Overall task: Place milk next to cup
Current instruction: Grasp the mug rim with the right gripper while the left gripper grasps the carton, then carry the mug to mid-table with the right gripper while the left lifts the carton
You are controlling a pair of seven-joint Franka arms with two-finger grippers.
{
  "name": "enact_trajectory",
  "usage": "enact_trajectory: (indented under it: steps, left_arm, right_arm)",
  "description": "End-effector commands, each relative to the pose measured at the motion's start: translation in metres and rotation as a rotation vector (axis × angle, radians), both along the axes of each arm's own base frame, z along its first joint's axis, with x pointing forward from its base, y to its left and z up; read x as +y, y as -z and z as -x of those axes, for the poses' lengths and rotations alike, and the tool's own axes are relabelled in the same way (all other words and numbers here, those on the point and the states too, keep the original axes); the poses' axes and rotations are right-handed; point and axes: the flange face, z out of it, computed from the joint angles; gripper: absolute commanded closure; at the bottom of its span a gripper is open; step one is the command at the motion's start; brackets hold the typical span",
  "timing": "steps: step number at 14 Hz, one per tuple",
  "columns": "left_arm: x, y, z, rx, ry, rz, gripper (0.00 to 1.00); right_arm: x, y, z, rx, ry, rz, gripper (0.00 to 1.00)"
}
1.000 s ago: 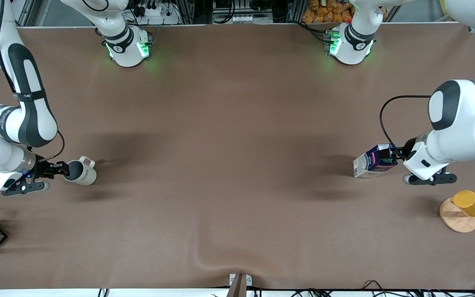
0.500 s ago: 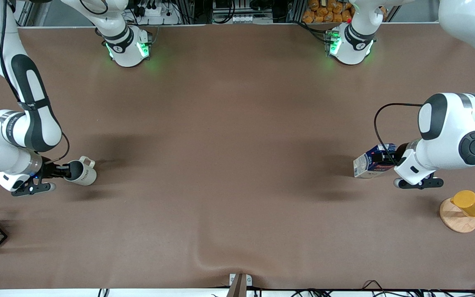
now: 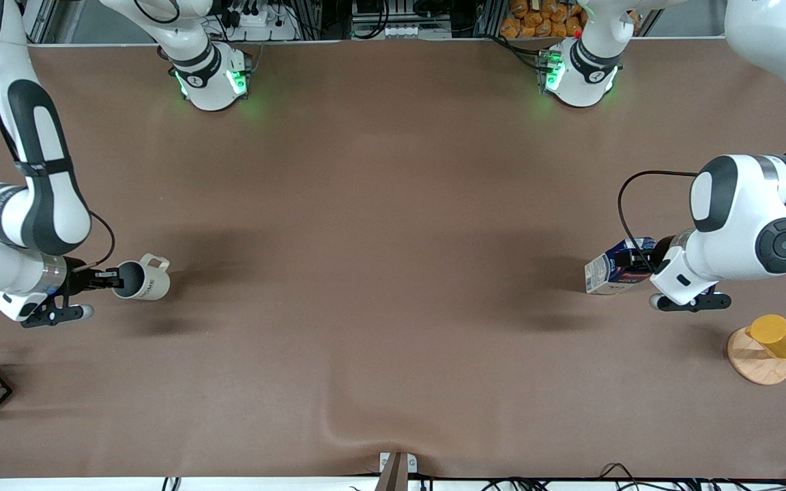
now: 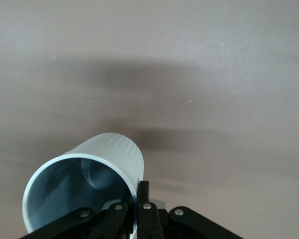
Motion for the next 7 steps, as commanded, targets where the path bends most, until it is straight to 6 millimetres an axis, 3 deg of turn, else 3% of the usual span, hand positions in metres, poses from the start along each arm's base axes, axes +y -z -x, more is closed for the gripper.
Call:
enact_trajectory:
  steps: [1, 4, 6, 7]
  left_arm:
    - [0.004, 0.003, 0.002, 0.010, 0.005, -0.018, 0.23]
    - [0.007, 0.001, 0.001, 0.007, -0.002, -0.019, 0.51]
    - [0.003, -0.003, -0.001, -0.001, 0.002, -0.019, 0.71]
    - [0.001, -0.007, -0.002, -0.009, 0.005, -0.019, 0.73]
  right_arm:
    - [0.043, -0.029, -0.004, 0.014, 0.062, 0.006, 1.00]
    - [0.112, -0.052, -0.001, 0.027, 0.152, 0.035, 1.00]
    - [0.174, -0.064, 0.006, 0.047, 0.242, 0.035, 1.00]
    - [0.202, -0.067, 0.012, 0.057, 0.300, 0.035, 1.00]
